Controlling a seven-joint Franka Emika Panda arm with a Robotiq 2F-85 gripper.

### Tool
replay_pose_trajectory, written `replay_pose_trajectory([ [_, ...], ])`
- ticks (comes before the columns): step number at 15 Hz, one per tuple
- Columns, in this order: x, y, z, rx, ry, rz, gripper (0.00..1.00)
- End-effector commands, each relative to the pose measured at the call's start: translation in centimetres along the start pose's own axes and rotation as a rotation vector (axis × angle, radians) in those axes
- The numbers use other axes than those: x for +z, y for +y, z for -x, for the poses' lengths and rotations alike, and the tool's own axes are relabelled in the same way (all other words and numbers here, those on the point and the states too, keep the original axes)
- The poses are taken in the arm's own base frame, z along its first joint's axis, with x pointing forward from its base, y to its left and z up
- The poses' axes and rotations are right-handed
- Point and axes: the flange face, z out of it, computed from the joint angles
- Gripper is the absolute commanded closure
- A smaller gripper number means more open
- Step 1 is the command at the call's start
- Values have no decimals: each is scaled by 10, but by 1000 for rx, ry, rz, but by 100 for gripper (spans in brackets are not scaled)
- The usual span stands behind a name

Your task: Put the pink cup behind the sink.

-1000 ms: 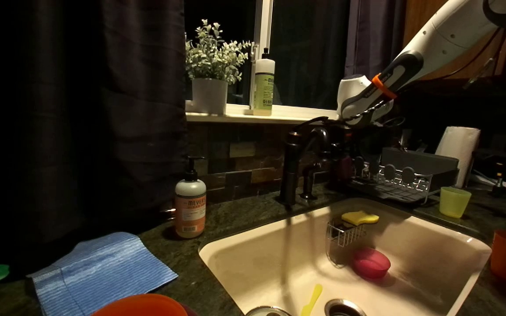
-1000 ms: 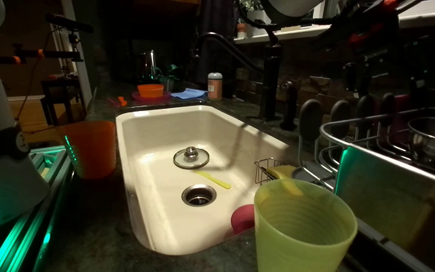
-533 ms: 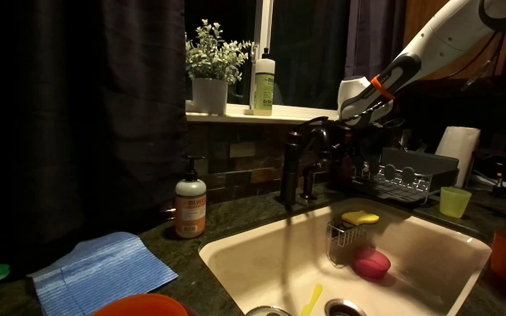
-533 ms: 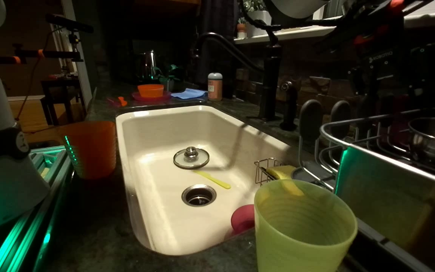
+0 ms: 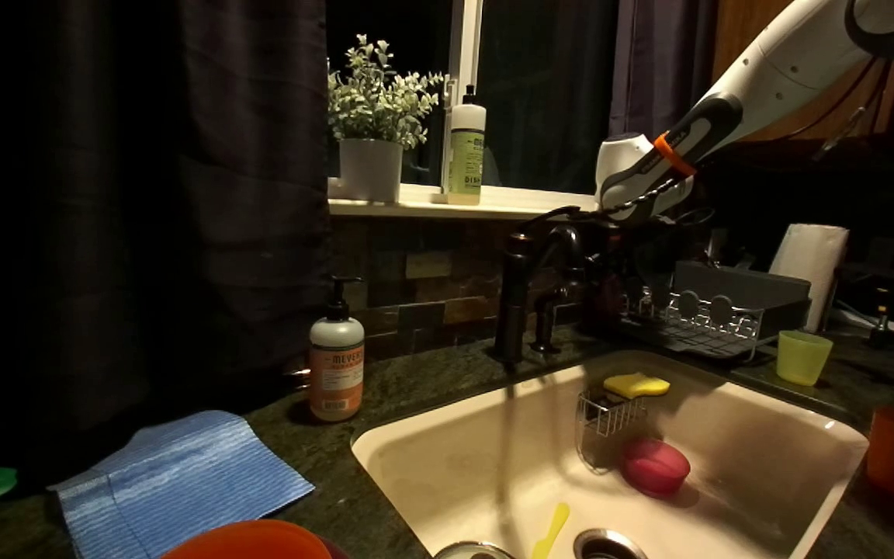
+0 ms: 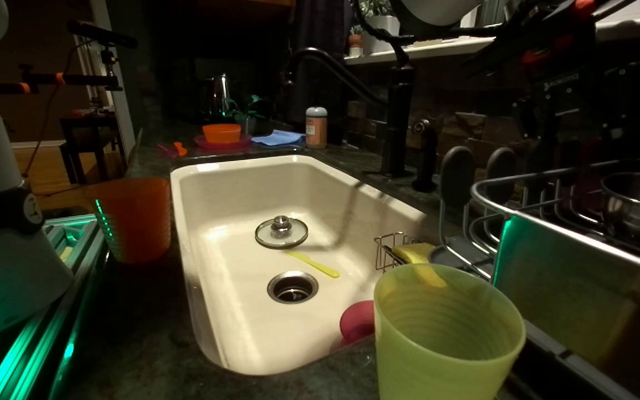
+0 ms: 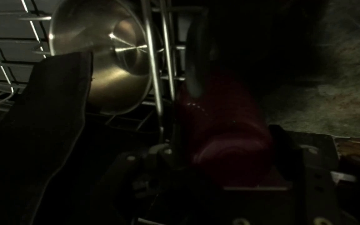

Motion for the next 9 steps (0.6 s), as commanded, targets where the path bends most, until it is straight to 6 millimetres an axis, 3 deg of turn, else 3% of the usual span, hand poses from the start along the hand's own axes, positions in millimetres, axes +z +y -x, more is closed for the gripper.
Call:
replay_pose_trajectory([
  [1,-27,9,-7,1,9,3,57],
  [9,-95,15,-12,20,59,3,57],
])
